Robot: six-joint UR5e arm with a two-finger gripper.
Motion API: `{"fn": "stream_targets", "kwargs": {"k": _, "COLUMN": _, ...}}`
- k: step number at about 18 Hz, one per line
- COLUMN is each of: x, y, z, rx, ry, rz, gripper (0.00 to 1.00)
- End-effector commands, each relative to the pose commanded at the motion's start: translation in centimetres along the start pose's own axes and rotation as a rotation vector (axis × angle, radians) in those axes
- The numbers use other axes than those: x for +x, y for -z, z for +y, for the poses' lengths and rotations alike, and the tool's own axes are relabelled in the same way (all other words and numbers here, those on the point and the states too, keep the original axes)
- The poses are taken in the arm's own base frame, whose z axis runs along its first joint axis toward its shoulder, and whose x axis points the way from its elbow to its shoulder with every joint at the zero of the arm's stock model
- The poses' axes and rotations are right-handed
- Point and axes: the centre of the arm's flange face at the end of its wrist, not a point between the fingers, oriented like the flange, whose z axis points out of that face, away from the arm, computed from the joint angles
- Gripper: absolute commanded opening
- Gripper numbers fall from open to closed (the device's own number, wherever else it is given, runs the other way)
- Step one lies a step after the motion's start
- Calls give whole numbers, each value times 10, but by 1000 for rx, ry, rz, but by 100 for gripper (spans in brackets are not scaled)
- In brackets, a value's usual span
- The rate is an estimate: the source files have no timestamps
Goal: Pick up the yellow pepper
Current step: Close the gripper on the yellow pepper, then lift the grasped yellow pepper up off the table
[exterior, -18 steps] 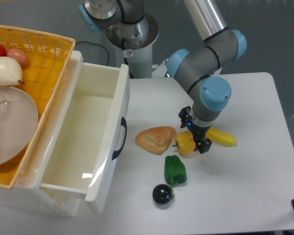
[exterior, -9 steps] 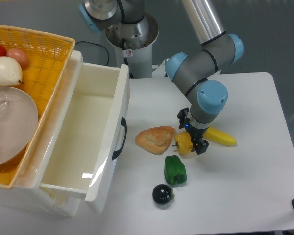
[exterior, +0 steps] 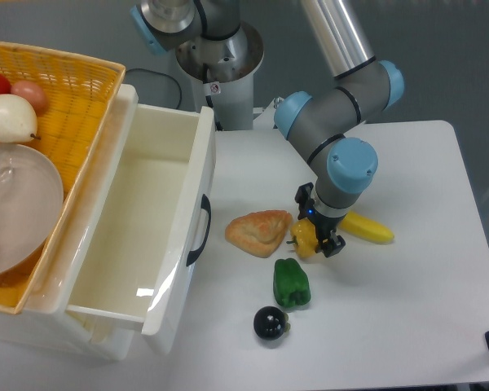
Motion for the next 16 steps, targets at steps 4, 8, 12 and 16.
{"fn": "stream_targets", "kwargs": {"k": 4, "x": -5, "y": 14, "z": 0, "rx": -7, "ry": 16, "rz": -14, "gripper": 6}}
{"fn": "stream_targets", "kwargs": {"k": 8, "x": -20, "y": 64, "z": 0, "rx": -2, "ry": 22, "rz": -20, "gripper": 6}}
{"fn": "stream_targets", "kwargs": {"k": 12, "x": -22, "y": 109, "z": -2, "rx": 14, "ry": 26, "rz": -1, "gripper": 6}}
{"fn": "stream_targets", "kwargs": {"k": 16, "x": -11, "y": 133, "z": -9, "rx": 55, "ry": 51, "rz": -23, "gripper": 6}}
